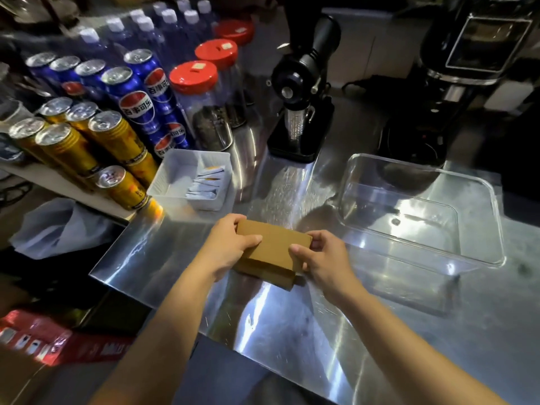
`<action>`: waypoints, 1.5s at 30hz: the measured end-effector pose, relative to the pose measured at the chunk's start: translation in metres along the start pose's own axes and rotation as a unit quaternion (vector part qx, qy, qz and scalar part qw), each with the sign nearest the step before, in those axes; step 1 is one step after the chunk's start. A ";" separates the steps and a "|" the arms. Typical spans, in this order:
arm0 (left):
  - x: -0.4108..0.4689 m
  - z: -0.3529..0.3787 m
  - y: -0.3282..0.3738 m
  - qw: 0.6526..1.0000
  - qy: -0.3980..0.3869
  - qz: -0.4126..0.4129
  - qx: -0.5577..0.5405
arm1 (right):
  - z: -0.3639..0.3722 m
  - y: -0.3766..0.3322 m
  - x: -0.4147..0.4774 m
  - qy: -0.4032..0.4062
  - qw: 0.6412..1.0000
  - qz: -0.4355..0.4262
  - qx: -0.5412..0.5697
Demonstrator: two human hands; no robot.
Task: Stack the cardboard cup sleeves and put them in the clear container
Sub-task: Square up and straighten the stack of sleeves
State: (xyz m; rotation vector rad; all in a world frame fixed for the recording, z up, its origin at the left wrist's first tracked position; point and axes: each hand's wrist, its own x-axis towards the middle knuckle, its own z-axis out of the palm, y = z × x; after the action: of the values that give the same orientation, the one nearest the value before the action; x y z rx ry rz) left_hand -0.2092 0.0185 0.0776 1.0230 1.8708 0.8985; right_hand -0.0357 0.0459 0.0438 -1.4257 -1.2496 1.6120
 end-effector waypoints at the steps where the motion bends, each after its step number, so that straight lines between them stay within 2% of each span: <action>1: 0.001 -0.003 -0.002 1.000 -0.004 -0.007 0.013 | 0.003 0.001 0.002 0.000 1.000 0.005 -0.008; 8: 0.012 -0.002 -0.023 0.995 0.019 -0.050 0.080 | 0.017 0.017 0.008 0.005 0.997 0.067 -0.035; 13: 0.013 0.000 -0.029 0.981 -0.019 -0.020 0.192 | 0.016 0.027 0.010 0.010 0.995 0.090 -0.052; 19: 0.015 0.005 -0.028 0.969 -0.022 0.003 0.245 | 0.015 0.027 0.012 0.016 0.989 0.086 -0.120; 24: 0.023 -0.006 -0.030 0.971 -0.083 -0.130 0.185 | 0.010 0.027 0.014 0.003 0.983 0.080 -0.168; 35: 0.019 -0.001 -0.040 0.971 -0.171 -0.164 -0.018 | 0.002 0.036 0.009 -0.028 0.992 0.097 -0.079; 38: 0.010 0.010 -0.047 0.973 -0.163 -0.141 -0.086 | -0.004 0.036 0.006 -0.029 0.993 0.083 -0.081; 41: -0.003 0.024 -0.053 0.976 -0.125 -0.119 -0.135 | -0.016 0.029 0.003 -0.054 0.995 0.081 -0.035; 43: -0.009 0.034 -0.053 0.983 -0.101 -0.069 -0.136 | -0.028 0.024 -0.001 -0.082 0.994 0.076 -0.007; 45: -0.015 0.045 -0.051 0.994 -0.075 0.011 -0.084 | -0.042 0.024 -0.004 -0.090 0.994 0.061 -0.001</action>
State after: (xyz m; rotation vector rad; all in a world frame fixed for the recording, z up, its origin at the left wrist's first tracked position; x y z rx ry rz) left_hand -0.1802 -0.0068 0.0199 0.9817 1.6329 0.9489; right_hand 0.0085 0.0436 0.0248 -1.4074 -1.2861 1.8558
